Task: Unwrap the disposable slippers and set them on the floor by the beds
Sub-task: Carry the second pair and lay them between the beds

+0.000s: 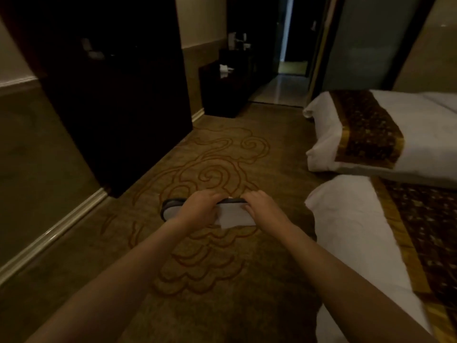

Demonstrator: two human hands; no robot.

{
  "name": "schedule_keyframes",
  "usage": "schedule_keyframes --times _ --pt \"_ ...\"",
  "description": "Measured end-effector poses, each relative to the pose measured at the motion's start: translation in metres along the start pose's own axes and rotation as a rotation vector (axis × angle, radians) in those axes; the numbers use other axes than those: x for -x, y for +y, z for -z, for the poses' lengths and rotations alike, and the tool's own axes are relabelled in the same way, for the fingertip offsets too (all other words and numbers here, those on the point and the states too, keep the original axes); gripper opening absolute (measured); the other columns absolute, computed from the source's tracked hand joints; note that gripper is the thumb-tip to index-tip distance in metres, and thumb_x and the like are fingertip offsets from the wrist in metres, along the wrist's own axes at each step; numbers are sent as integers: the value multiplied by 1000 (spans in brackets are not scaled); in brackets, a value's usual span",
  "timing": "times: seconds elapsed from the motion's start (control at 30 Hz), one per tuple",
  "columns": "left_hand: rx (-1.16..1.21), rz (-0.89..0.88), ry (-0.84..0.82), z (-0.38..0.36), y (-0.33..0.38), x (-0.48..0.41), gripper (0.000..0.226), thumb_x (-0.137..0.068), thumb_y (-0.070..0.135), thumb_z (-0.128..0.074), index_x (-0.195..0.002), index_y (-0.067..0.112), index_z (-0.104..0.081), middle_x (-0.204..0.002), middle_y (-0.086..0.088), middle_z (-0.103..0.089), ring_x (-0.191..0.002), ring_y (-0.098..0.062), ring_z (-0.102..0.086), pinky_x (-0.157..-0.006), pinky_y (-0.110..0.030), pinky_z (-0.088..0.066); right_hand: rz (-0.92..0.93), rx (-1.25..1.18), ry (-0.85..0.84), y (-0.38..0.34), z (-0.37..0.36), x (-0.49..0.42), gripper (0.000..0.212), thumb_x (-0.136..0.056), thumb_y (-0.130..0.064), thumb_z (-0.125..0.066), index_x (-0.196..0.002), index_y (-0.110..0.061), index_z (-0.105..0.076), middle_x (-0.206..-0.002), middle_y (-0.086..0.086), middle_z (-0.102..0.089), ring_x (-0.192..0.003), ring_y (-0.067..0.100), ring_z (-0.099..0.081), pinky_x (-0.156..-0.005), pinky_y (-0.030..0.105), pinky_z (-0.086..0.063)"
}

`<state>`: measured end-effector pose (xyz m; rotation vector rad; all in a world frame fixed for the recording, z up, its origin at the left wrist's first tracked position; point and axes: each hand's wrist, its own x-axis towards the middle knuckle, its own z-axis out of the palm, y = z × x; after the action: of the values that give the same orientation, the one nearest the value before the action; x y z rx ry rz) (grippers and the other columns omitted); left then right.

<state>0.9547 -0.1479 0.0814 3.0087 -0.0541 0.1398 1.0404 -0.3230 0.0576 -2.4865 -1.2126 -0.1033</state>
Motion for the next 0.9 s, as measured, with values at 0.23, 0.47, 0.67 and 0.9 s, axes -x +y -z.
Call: schedule_keyframes --times 0.23,0.47,0.67,0.9 --pt "8 -186 8 -10 -38 -153 43 -88 19 -49 -131 16 -50 -117 -10 -63 -105 -27 -57 -83 -34 -43 -157 -22 24 95 2 -95 21 -95 -25 -44 -107 -13 -56 -108 7 -60 -99 20 -49 -79 26 -34" --pt "-37 -255 -37 -29 -74 -329 44 -90 21 -48 -134 18 -46 -125 -7 -59 -115 -25 -53 -94 -35 -41 -236 -37 48 210 -6 -212 22 -94 -24 -45 -109 -11 -56 -109 11 -59 -103 25 -49 -84 34 -38" --pt "-30 -308 -54 -30 -88 -472 44 -88 23 -50 -132 21 -48 -124 -4 -61 -113 -24 -54 -91 -35 -41 -274 -39 111 304 8 -302 20 -94 -22 -46 -108 -12 -57 -107 9 -61 -99 24 -51 -77 25 -34" --pt "18 -419 -96 -55 -98 -623 42 -88 23 -49 -129 23 -51 -119 -4 -63 -111 -24 -56 -89 -36 -44 -383 -33 116 404 16 -379 24 -95 -22 -45 -113 -10 -55 -111 11 -60 -102 24 -50 -82 29 -38"
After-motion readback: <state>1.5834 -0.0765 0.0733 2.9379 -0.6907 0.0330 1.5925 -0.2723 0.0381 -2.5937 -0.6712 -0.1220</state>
